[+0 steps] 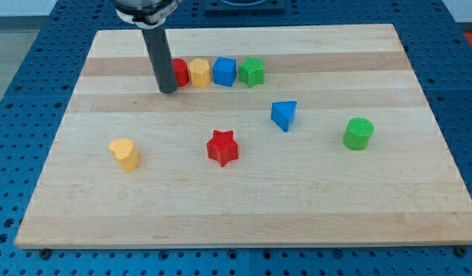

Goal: Move the blue triangle diagonally left of the green circle

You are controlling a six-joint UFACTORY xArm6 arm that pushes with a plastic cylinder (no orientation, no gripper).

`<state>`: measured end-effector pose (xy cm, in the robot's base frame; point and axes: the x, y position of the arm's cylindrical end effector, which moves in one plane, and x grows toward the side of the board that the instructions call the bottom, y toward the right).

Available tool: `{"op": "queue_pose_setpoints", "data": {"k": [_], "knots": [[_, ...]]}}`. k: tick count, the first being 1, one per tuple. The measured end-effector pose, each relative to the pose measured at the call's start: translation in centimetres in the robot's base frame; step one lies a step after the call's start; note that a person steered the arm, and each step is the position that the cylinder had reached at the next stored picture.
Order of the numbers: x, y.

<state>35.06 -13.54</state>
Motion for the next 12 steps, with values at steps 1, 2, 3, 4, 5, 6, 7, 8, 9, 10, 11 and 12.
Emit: {"op": "queue_pose_setpoints", "data": {"k": [1, 2, 3, 4, 5, 6, 7, 8, 9, 10, 11, 12], "knots": [[-0.5, 0.0], [-0.4, 0.0], [2.9, 0.0], [14.5, 0.2], [15.9, 0.6], [21.8, 5.0], [21.6, 12.2], [18.4, 19.4], [14.5, 21.0], [8.1, 21.0], [8.1, 21.0], [4.9, 21.1]]}}
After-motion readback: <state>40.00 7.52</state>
